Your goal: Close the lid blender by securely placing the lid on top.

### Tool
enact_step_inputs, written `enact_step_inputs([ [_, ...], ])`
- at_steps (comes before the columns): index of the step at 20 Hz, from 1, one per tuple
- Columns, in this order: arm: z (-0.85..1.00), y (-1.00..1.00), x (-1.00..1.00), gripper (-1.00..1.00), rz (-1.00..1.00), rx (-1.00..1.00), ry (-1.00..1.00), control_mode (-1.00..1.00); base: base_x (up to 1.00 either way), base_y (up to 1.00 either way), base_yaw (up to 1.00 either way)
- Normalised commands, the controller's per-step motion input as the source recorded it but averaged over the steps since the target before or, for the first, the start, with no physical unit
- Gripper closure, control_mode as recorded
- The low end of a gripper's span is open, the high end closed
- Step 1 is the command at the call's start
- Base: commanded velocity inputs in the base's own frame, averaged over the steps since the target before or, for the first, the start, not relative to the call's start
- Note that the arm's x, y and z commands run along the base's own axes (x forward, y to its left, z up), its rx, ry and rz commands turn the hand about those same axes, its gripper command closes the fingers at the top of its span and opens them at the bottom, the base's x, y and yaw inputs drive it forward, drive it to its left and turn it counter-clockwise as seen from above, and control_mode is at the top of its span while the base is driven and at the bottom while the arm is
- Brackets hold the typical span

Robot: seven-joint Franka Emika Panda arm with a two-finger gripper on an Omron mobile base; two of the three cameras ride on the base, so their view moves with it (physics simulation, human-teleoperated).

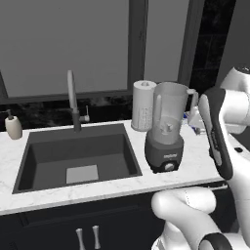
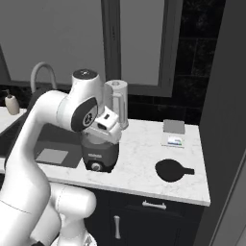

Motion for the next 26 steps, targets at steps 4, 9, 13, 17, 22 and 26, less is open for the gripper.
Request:
enact_step_inputs([
  [4,0.0,-1.0,0.0,-1.0,-0.58,0.12,0.15,-1.0,0.0,0.0,0.0],
  [9,0.0,-1.0,0.05,-1.0,-0.44,0.13,0.09,-1.0,0.0,0.0,0.0],
  [13,0.0,-1.0,0.06,-1.0,-0.03,0.21,-0.02,-1.0,0.0,0.0,0.0],
  [17,0.0,-0.62,0.25,-1.0,0.21,0.0,0.0,-1.0,0.0,0.0,0.0],
  [22,-0.25,-0.21,0.39,-1.0,0.06,-0.01,0.0,-1.0,0.0,0.0,0.0],
  [26,-0.67,-0.03,0.19,-1.0,-0.04,-0.11,0.0,-1.0,0.0,0.0,0.0],
])
